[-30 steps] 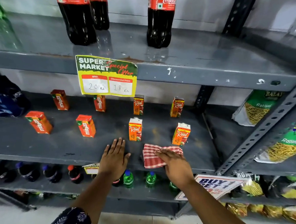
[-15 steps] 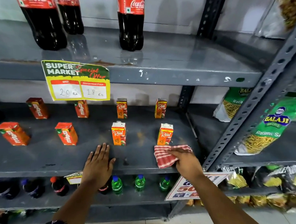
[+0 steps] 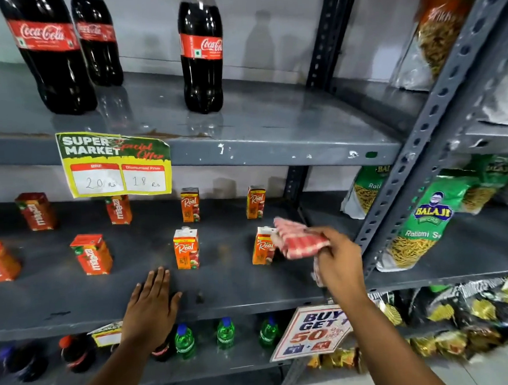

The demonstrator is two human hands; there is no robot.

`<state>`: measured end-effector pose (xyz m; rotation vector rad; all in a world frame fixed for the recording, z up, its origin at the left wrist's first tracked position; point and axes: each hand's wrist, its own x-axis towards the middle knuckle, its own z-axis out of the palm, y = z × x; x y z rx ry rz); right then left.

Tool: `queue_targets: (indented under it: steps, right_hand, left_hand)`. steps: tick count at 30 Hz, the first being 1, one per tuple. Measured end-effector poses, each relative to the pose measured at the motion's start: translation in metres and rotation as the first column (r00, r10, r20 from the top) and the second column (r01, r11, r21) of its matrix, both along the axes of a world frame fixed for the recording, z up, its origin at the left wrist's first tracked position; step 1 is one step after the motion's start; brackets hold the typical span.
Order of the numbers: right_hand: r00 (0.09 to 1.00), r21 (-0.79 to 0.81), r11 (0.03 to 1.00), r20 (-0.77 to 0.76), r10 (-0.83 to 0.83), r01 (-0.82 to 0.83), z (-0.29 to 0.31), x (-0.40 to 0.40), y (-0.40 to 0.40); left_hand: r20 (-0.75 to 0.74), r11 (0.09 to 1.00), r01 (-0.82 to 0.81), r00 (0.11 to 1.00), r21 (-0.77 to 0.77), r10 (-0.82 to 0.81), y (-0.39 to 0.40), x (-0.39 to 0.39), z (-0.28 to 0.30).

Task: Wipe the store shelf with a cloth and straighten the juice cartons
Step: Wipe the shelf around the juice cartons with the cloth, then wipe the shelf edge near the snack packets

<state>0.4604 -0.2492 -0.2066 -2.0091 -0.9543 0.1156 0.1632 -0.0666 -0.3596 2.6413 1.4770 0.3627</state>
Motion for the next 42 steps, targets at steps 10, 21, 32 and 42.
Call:
queue_targets:
  steps: [10, 21, 32, 42]
  right_hand:
    - [0.987, -0.371, 0.922, -0.065, -0.145, 0.111, 0.040, 0.040, 0.127]
    - [0.999, -0.511, 0.859, -0.026, 0.018, -0.029, -0.042, 0.099, 0.182]
    - [0.893, -0.742, 0.652, 0.174, 0.416, -0.159, -0.111, 0.113, 0.222]
    - [0.869, -0.730, 0.655, 0.179, 0.461, -0.197, -0.125, 0.105, 0.167]
  left_hand:
    - [0.117, 0.993, -0.114, 0.986, -0.030, 0.117, 0.042, 0.002, 0.009]
    - [0.195, 0.992, -0.128, 0.973, 0.023, 0.121, 0.047, -0.002, 0.002]
    - [0.183, 0.990, -0.139, 0.973, -0.022, 0.141, 0.048, -0.002, -0.002]
    - [0.157, 0.991, -0.130, 0.979, -0.006, 0.130, 0.050, -0.003, -0.005]
